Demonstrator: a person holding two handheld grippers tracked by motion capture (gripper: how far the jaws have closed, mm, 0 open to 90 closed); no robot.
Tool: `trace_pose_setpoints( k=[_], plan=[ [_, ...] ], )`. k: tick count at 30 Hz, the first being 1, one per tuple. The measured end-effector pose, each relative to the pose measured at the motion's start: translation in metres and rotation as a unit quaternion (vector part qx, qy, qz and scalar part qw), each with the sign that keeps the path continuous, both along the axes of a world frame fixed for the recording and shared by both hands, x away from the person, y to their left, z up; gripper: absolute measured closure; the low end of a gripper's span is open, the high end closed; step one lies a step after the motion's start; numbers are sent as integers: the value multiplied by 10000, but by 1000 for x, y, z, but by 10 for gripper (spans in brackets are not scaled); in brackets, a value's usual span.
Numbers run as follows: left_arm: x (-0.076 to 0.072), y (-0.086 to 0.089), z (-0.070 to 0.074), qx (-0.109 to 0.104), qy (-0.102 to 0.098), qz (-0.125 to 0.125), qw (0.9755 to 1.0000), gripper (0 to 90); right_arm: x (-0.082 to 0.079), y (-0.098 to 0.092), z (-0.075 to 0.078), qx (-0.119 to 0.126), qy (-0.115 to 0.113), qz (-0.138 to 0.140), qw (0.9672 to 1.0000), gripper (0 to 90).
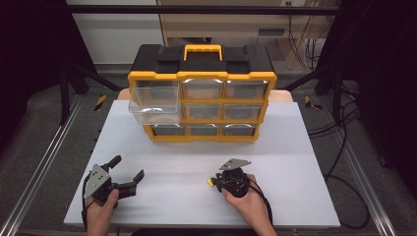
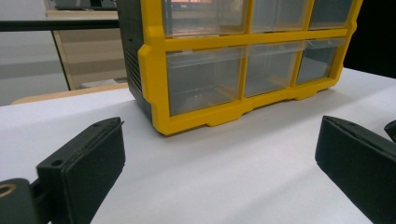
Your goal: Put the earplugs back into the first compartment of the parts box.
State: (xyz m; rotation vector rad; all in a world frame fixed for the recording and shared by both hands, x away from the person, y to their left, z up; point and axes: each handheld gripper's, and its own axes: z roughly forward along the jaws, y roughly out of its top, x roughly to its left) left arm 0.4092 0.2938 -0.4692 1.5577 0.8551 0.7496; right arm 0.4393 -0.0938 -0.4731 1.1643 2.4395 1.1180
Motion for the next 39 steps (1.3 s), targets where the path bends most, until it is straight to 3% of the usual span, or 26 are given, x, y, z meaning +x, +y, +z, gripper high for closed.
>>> trace_pose_setpoints(
  k=[5,11,12,18,20,30,39],
  plan=[
    [1,-1,0,36,2,-25,10000,12,2,-1,-5,-81,15,29,10000,778],
    [2,-1,-1,-12,52,-21,10000,12,4,-7,-4,119,-48,-52,9999,814],
    [2,-1,-1,-23,49,-16,10000,12,4,-9,0,293,-158,-44,9994,814],
    [2,-3,-1,16,20,-56,10000,11,6,-12,16,432,-564,-98,9974,813],
    [1,-3,-2,35,35,-57,10000,12,9,-13,32,591,-838,-213,9945,812],
    [0,1,-2,-33,-7,10,10000,12,22,-13,87,936,-1451,-385,9842,813],
    [-1,4,0,-79,-48,56,9999,12,33,-9,124,1151,-1665,-335,9787,815]
  ],
)
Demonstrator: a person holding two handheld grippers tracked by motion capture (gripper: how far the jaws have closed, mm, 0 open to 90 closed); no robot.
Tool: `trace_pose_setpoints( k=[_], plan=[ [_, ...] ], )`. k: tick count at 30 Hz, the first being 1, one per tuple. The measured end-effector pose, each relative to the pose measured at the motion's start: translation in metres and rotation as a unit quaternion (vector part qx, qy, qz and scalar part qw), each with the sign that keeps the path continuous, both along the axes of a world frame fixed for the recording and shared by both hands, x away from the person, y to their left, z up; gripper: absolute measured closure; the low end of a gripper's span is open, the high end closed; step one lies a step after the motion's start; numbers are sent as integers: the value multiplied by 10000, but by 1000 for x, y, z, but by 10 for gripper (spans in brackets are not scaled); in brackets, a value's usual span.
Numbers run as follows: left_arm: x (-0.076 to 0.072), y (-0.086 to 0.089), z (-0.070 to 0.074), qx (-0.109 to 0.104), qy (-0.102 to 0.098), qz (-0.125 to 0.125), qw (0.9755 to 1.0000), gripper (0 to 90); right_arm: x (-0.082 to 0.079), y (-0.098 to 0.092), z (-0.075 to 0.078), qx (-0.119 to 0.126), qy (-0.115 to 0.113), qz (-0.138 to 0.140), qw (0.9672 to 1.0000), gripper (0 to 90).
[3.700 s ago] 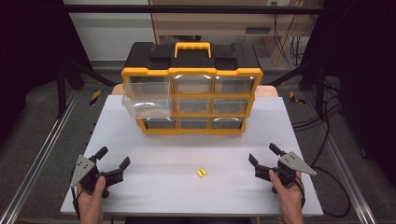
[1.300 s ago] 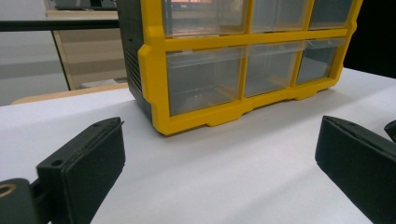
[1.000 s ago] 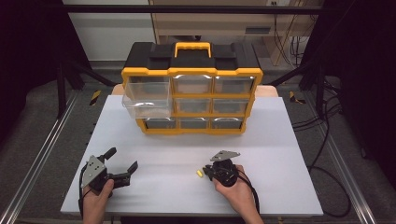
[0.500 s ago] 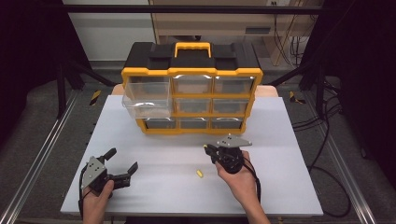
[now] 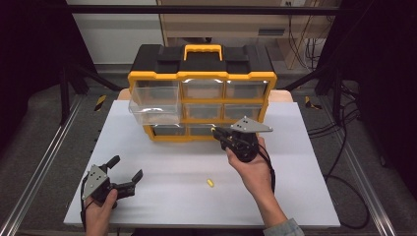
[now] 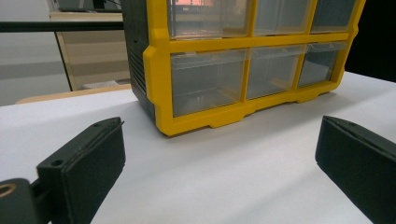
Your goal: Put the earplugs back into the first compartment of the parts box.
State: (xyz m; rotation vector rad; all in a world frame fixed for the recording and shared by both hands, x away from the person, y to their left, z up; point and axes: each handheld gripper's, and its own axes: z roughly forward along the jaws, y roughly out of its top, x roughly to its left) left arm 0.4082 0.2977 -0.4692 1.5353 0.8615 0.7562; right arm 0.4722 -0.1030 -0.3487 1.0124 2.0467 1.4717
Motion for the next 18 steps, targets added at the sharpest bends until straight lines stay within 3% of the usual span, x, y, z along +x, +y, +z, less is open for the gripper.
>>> trace_pose_setpoints(
  k=[4,5,13,18],
  plan=[
    [1,0,0,13,-6,-7,10000,12,0,3,15,53,-153,57,9999,815],
    [1,-1,0,8,7,-22,10000,12,1,7,27,90,-293,67,9995,815],
    [-1,-3,1,38,-29,-56,10000,12,2,23,67,142,-753,65,9970,815],
    [-1,-3,2,2,-45,-50,10000,12,5,31,92,305,-920,126,9952,814]
  ],
)
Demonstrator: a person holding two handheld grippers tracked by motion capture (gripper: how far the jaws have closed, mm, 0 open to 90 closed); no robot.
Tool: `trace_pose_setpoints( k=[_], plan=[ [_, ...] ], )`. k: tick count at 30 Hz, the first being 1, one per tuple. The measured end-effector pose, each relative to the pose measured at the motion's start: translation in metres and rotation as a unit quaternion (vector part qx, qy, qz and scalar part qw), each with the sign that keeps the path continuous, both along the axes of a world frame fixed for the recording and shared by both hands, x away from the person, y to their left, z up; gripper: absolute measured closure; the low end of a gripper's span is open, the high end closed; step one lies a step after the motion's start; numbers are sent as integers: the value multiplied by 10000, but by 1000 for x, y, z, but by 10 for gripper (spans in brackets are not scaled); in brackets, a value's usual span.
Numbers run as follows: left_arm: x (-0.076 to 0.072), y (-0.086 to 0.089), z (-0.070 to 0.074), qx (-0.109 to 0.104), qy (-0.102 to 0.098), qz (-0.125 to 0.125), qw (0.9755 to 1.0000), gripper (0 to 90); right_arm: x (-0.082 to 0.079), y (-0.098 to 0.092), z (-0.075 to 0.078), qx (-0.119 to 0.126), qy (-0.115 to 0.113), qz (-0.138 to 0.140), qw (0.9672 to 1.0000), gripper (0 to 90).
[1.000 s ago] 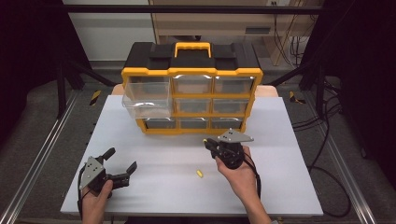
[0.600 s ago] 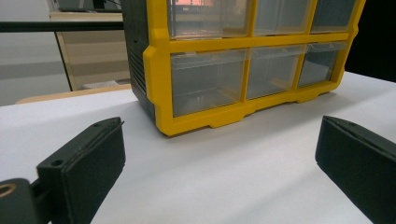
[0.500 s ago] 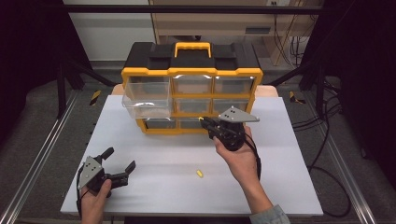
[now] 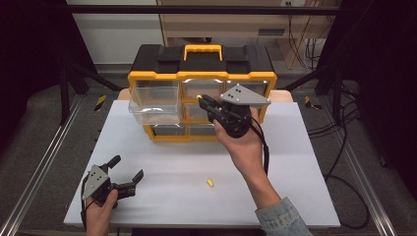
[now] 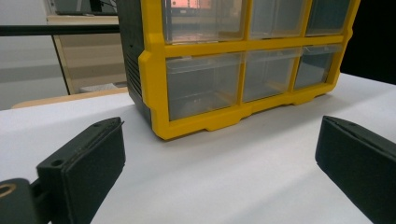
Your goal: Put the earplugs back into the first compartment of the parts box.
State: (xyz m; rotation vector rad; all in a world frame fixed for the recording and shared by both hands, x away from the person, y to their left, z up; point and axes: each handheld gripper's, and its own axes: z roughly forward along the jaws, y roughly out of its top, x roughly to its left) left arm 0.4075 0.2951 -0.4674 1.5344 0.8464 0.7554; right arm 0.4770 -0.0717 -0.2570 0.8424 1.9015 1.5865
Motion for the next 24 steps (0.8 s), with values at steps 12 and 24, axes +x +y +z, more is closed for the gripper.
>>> trace_pose_setpoints(
  k=[12,24],
  plan=[
    [0,-1,0,13,7,-34,10000,11,12,40,26,130,-119,315,9993,811],
    [0,0,0,14,4,-37,10000,11,15,64,26,-62,-222,530,9983,539]
  ],
)
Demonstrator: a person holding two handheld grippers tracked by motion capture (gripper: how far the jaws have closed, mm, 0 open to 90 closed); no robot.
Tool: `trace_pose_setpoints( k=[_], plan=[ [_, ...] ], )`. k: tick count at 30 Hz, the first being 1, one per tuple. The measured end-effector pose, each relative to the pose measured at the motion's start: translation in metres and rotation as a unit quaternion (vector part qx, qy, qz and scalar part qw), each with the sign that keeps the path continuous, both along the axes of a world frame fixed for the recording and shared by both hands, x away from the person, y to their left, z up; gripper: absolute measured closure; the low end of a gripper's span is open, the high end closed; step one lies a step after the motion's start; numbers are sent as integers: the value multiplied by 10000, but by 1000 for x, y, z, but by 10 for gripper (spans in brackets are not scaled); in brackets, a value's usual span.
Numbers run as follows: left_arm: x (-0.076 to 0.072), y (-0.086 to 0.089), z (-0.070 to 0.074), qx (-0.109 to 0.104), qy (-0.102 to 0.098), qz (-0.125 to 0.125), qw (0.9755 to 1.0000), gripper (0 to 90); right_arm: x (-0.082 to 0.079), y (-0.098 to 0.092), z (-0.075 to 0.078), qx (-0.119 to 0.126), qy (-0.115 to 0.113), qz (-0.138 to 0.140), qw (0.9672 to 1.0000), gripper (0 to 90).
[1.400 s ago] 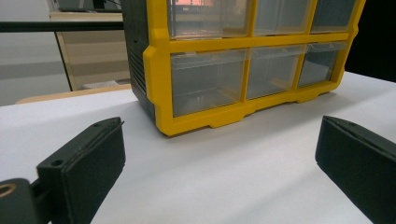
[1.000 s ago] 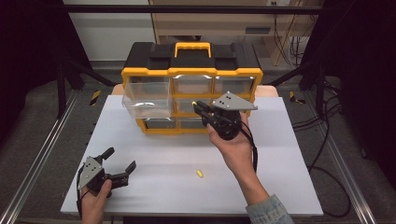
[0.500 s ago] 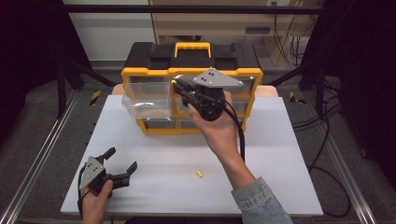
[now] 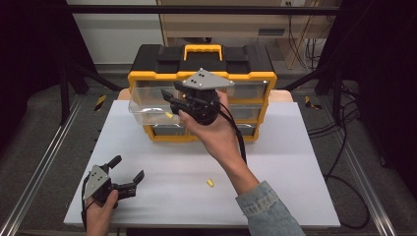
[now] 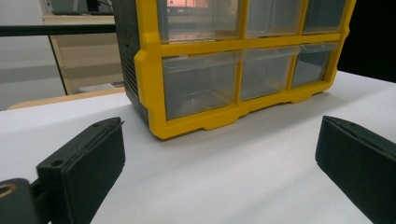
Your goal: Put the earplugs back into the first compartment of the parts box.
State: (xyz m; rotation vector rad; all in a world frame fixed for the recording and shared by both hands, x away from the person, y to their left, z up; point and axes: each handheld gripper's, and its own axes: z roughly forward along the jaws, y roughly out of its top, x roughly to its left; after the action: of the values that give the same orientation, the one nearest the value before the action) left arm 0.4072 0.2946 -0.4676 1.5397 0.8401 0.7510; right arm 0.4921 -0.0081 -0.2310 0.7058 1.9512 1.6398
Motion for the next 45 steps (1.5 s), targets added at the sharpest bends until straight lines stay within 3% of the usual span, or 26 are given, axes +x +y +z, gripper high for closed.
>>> trace_pose_setpoints(
  k=[7,11,28,33,40,45],
  plan=[
    [1,-2,0,-2,15,-4,10000,11,-10,-15,1,4,-127,-305,9995,213],
    [0,0,1,-19,-35,68,10000,9,-16,-28,-9,-161,-119,-433,9989,115],
    [-1,2,0,-42,-52,93,9999,9,-34,-63,-64,-589,401,-524,9961,89],
    [-2,2,1,-55,-79,85,9999,9,-36,-71,-85,-702,647,-573,9938,87],
    [-2,3,0,-33,-63,97,9999,9,-39,-80,-102,-765,864,-636,9913,89],
    [-2,3,1,-43,-80,101,9999,9,-41,-90,-125,-846,1132,-714,9874,93]
  ],
)
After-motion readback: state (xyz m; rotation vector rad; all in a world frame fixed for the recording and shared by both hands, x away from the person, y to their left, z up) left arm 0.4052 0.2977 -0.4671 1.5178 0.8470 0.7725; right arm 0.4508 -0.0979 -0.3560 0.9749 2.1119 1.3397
